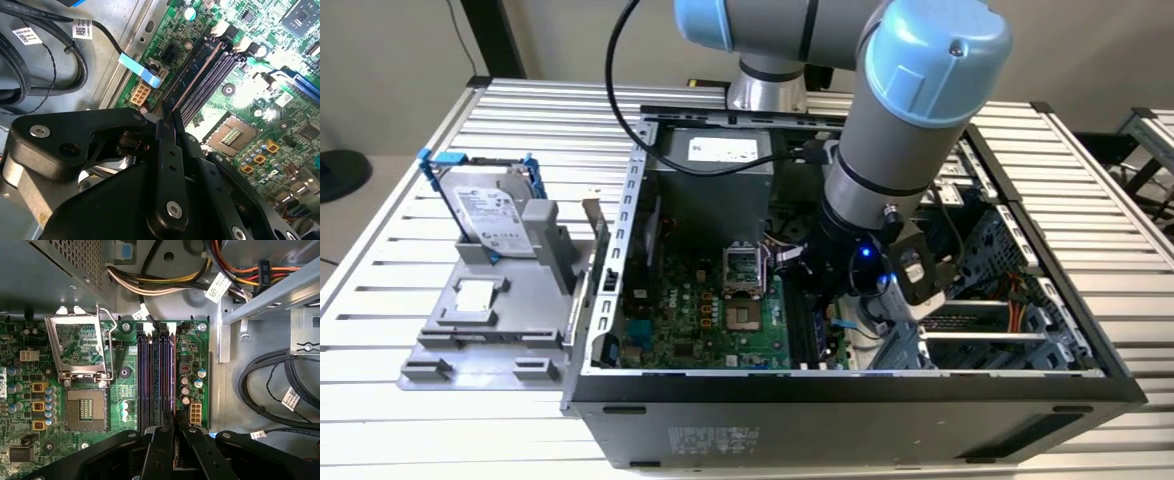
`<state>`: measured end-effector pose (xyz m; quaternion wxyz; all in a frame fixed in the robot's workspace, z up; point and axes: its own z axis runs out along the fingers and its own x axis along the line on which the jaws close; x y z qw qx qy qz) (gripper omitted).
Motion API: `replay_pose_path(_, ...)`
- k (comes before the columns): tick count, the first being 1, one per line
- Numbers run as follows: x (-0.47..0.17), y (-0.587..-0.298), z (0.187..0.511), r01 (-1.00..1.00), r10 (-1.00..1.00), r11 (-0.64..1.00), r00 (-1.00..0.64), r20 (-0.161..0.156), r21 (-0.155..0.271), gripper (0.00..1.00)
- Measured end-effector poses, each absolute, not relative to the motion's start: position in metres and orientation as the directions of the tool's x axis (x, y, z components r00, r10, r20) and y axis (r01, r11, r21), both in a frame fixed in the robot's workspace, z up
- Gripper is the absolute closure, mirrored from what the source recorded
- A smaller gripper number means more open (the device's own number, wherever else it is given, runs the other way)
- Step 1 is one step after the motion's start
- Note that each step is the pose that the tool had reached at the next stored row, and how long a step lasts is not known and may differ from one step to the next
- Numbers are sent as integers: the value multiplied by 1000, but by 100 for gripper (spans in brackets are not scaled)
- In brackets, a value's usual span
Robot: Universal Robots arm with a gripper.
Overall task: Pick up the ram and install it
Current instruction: 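Insert the ram into the slot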
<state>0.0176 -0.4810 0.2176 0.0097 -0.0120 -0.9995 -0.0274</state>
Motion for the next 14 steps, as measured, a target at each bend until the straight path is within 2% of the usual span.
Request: replay_pose_path(14,18,-482,217,19,18,998,-1000,20,55,100)
